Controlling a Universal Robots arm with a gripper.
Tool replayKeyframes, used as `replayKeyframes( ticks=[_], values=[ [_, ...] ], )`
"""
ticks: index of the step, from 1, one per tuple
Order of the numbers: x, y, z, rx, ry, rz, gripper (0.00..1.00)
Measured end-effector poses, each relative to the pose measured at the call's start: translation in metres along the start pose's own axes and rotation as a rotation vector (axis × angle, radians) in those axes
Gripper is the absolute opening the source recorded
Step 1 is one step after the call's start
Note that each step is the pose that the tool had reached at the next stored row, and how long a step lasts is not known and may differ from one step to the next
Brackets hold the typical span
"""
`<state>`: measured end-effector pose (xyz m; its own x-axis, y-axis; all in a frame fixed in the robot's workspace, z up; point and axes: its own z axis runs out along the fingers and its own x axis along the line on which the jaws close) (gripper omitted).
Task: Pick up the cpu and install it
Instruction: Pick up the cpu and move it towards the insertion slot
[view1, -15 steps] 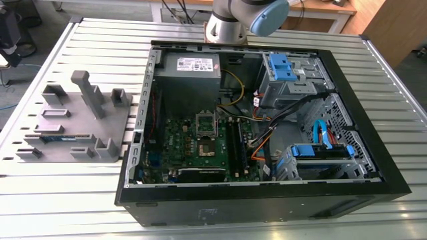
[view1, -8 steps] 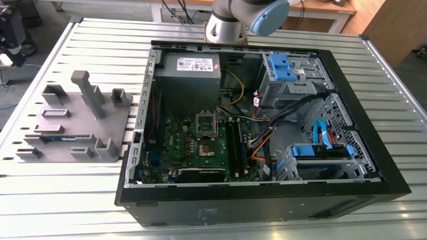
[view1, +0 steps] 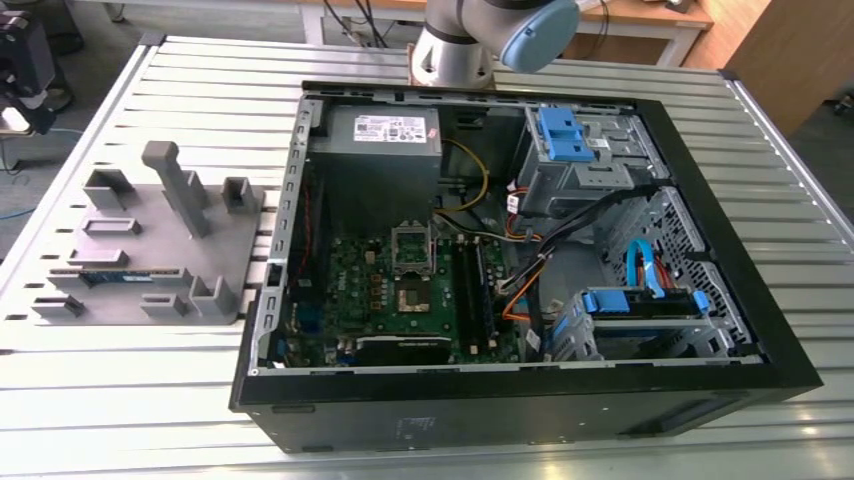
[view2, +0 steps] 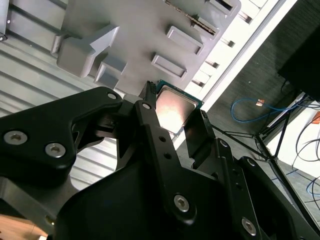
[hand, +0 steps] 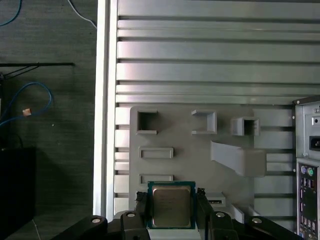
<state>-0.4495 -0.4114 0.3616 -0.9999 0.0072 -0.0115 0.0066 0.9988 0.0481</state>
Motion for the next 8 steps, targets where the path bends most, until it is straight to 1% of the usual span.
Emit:
replayKeyframes(
  ticks=[4,8],
  values=[
    [-0.0005,0.0000,-0.0001,-0.0001,0.0001,0.000,0.47],
    [-0.0007,0.0001,-0.0027,-0.0014,0.0000,0.000,0.47]
  ],
)
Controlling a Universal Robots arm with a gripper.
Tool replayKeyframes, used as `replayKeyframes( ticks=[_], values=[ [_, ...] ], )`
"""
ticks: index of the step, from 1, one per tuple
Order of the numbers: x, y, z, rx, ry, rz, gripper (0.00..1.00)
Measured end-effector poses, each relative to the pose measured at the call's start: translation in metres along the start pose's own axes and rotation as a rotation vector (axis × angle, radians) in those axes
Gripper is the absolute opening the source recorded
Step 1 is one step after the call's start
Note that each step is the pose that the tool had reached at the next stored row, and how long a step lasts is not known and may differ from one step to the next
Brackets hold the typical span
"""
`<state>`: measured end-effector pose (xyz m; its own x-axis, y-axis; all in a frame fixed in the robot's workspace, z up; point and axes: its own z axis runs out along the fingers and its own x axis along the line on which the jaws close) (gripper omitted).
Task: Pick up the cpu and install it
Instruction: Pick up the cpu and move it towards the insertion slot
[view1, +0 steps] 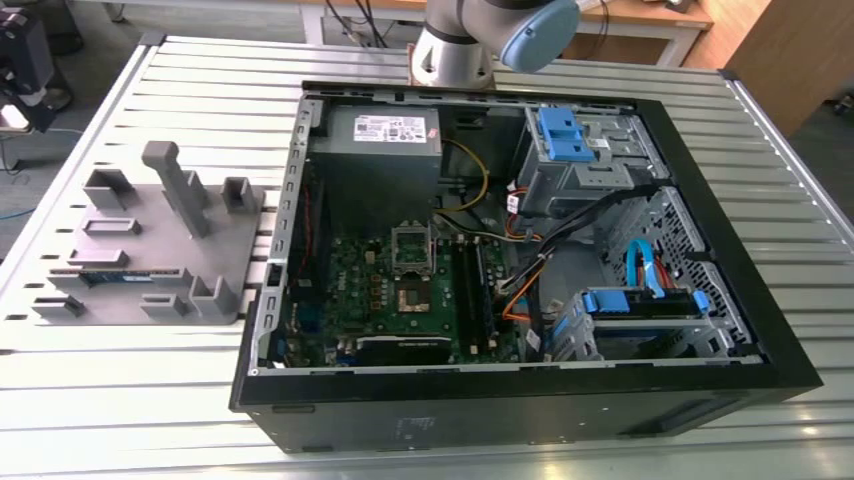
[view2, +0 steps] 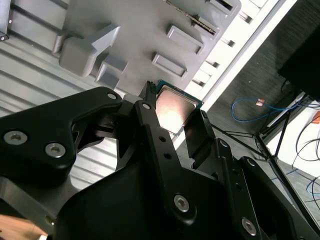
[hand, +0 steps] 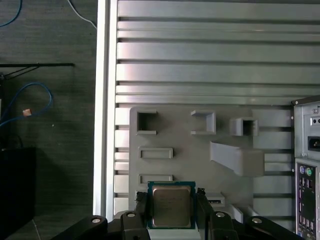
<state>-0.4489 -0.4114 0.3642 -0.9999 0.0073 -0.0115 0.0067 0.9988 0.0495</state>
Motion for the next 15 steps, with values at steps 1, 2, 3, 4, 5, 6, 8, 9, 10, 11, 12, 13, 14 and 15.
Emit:
replayKeyframes(
  ticks=[1,2,3,4,5,6,8,9,10,11,12,13,14,15],
  values=[
    [0.0000,0.0000,-0.0007,-0.0002,-0.0001,0.000,0.47],
    [0.0000,0.0000,-0.0009,-0.0005,-0.0001,0.000,0.47],
    [0.0000,0.0000,-0.0008,-0.0005,-0.0002,0.000,0.47],
    [0.0000,0.0000,-0.0008,-0.0006,-0.0002,0.000,0.47],
    [0.0000,0.0000,-0.0008,-0.0006,-0.0002,0.000,0.47],
    [0.0000,0.0000,-0.0009,-0.0006,-0.0001,0.000,0.47],
    [0.0000,0.0000,-0.0009,-0.0006,-0.0001,0.000,0.47],
    [-0.0001,0.0000,-0.0010,-0.0006,0.0000,0.000,0.47],
    [-0.0003,0.0000,-0.0010,-0.0005,0.0000,0.000,0.47],
    [-0.0007,0.0001,-0.0010,-0.0005,0.0001,0.000,0.47],
    [-0.0012,0.0000,-0.0010,-0.0005,0.0001,0.000,0.47],
    [-0.0018,0.0000,-0.0009,-0.0006,0.0000,0.000,0.47],
    [-0.0026,0.0000,-0.0009,-0.0006,0.0000,0.000,0.47],
    [-0.0035,0.0000,-0.0009,-0.0006,-0.0001,0.000,0.47]
  ],
)
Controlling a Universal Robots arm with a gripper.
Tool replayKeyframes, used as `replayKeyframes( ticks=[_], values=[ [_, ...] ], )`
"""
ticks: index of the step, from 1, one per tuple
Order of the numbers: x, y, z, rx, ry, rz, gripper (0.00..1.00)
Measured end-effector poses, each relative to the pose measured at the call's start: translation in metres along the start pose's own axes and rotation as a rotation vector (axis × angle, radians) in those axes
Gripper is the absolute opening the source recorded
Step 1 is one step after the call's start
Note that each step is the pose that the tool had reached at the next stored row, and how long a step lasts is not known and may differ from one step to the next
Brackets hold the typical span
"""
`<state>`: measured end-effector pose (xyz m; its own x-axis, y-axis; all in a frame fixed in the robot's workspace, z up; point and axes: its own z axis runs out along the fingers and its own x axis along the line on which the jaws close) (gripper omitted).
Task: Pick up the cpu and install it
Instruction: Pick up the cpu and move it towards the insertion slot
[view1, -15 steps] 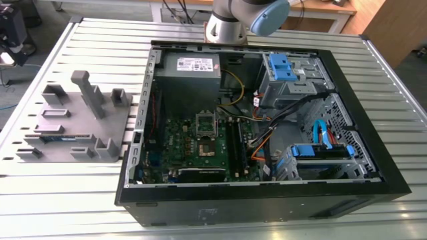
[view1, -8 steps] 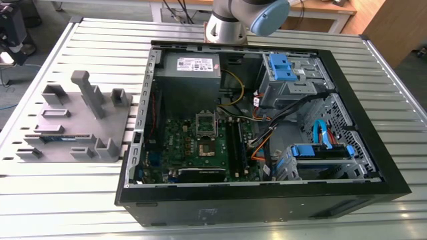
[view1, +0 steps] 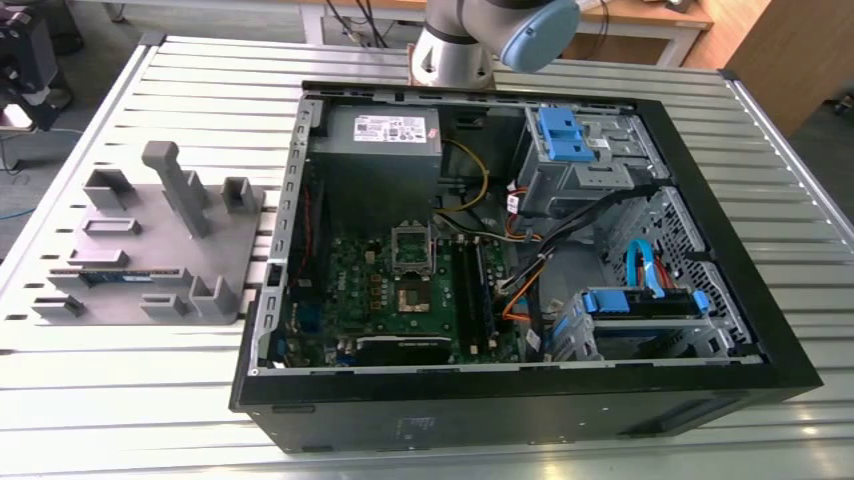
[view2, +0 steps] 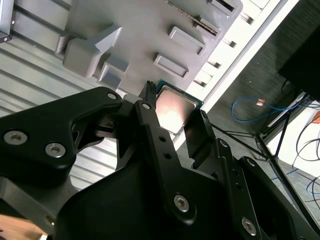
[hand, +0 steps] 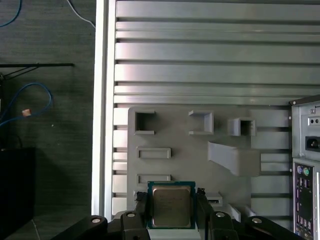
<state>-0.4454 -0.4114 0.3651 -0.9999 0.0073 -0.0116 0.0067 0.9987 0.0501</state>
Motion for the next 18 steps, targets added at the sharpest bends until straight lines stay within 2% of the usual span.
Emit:
replayKeyframes(
  ticks=[18],
  values=[
    [-0.0205,0.0002,0.0002,-0.0001,0.0000,0.000,0.47]
  ],
)
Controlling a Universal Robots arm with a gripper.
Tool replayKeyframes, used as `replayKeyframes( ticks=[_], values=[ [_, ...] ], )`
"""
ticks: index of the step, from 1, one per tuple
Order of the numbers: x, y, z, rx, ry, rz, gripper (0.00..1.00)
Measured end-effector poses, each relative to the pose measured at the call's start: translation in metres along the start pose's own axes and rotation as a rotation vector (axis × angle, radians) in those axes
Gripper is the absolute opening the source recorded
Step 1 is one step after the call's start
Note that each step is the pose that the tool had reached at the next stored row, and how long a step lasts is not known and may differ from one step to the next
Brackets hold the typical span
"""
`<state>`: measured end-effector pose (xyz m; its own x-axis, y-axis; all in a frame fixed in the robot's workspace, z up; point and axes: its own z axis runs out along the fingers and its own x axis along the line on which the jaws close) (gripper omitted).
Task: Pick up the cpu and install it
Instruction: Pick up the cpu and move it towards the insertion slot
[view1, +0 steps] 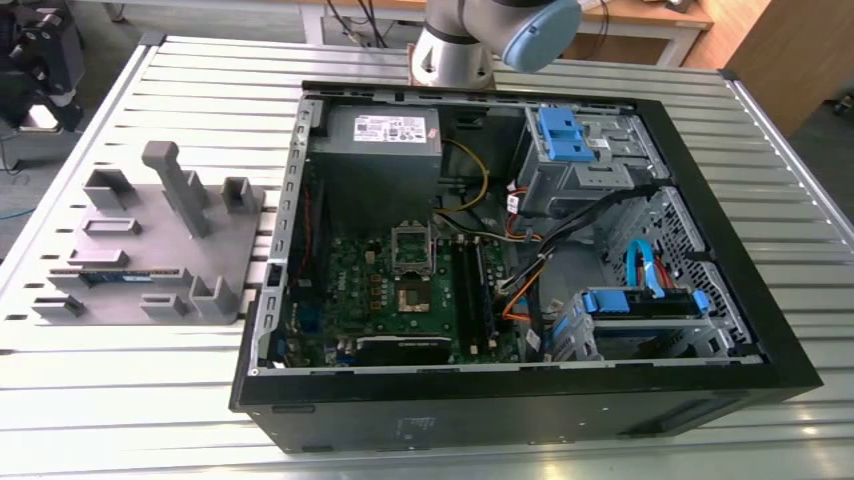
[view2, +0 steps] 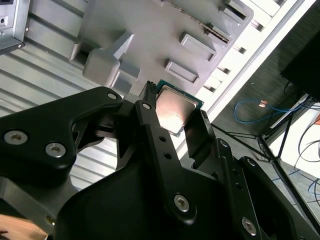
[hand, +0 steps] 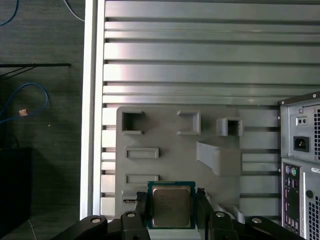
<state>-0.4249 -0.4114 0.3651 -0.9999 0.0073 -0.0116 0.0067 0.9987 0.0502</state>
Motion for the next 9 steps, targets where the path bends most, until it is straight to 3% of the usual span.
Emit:
replayKeyframes(
  ticks=[9],
  values=[
    [-0.0082,0.0000,0.0001,-0.0001,0.0000,0.000,0.47]
  ],
)
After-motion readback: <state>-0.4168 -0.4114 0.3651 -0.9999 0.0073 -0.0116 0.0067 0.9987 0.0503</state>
